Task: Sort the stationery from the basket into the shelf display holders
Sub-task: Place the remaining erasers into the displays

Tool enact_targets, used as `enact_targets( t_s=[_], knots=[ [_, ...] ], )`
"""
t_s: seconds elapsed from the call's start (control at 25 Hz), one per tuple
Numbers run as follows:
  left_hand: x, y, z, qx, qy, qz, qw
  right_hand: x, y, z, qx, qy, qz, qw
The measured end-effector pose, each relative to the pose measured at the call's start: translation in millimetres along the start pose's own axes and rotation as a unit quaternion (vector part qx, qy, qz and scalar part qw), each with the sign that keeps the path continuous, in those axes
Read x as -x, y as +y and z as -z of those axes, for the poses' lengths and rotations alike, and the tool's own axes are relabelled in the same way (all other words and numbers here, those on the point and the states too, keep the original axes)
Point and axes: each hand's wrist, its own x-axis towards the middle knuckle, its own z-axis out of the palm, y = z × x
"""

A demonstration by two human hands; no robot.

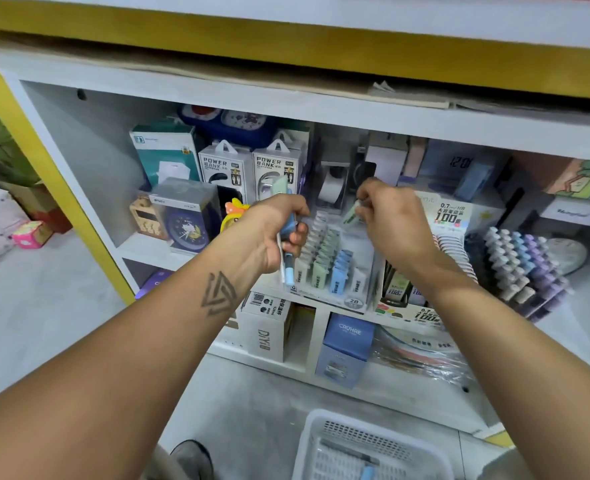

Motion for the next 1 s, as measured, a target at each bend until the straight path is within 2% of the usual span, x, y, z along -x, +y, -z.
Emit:
enact_targets(
  t_s=[0.12, 0.28, 0.6, 0.76, 0.8, 0.84, 0.88, 0.92, 1.0],
  knots=[
    [-4.0, 2.5, 1.2, 0.023, 0.009, 0.001, 1.0, -2.3, -11.2, -15.1, 0.052, -0.052, 0.008, 0.997],
    [-6.0, 3.3, 0.4, 0.027, 0.014, -0.004, 1.0, -5.4, -19.5, -25.1, 0.046, -0.108, -0.004, 0.993],
    [-3.4, 5.1, 1.1, 0.044, 0.007, -0.006, 0.999, -5.7, -22.2, -34.6, 0.088, -0.144, -0.026, 0.985],
    [-2.0, 5.9, 1.8, 0.097, -0.007, -0.006, 0.995, -3.9, -22.7, -35.6, 0.126, -0.164, -0.008, 0.978],
    [-2.4, 6.0, 1.6, 0.122, -0.007, -0.008, 0.993, -4.3, -25.2, -32.3, 0.098, -0.144, -0.002, 0.985],
    [-3.3, 6.6, 1.4, 0.151, -0.007, -0.011, 0.988, -5.0, -29.1, -28.1, 0.021, -0.123, -0.014, 0.992],
    [-4.9, 7.6, 1.1, 0.183, -0.004, -0.017, 0.983, -4.9, -35.0, -22.6, -0.106, -0.119, -0.051, 0.986],
    [-6.4, 9.3, 0.8, 0.215, 0.0, -0.021, 0.976, -3.8, -41.0, -16.3, -0.261, -0.142, -0.098, 0.95],
    [-10.8, 12.9, 0.0, 0.271, 0.019, -0.02, 0.962, 2.8, -49.3, -2.2, -0.481, -0.225, -0.155, 0.833]
  ],
)
